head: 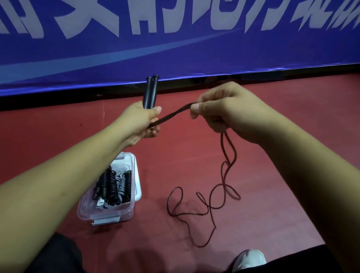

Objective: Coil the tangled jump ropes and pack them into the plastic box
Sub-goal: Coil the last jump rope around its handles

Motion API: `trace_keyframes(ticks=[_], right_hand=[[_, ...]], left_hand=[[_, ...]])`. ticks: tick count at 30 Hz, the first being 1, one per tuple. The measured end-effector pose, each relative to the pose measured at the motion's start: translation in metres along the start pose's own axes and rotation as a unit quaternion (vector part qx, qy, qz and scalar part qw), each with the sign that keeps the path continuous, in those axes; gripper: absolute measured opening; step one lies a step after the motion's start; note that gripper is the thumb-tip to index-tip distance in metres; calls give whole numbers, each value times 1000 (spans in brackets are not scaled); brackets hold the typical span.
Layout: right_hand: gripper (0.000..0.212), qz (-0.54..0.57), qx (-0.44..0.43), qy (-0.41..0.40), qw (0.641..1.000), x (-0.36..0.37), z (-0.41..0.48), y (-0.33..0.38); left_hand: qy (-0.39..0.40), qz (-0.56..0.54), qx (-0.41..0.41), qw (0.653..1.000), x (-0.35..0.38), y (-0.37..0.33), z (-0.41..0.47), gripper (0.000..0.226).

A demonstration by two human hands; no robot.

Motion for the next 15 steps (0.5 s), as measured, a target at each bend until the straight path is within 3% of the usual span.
trace_keyframes(ticks=[8, 15], right_hand=[[20, 22, 4, -58, 998, -18, 5, -11], [18, 33, 44, -106, 993, -41, 12, -27]], left_hand=[[83, -25, -78, 993, 8, 3, -13, 9], [279, 11, -107, 954, 13, 0, -32, 18]])
Point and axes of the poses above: each hand's wrist, its own z-axis towards the middle knuckle, its own x-axis out of the palm, y = z × x, the point moved 1 cm from there along z, towards the middle knuckle, and after that the axes turned 5 degrees about -y, right-handed, at the moved point
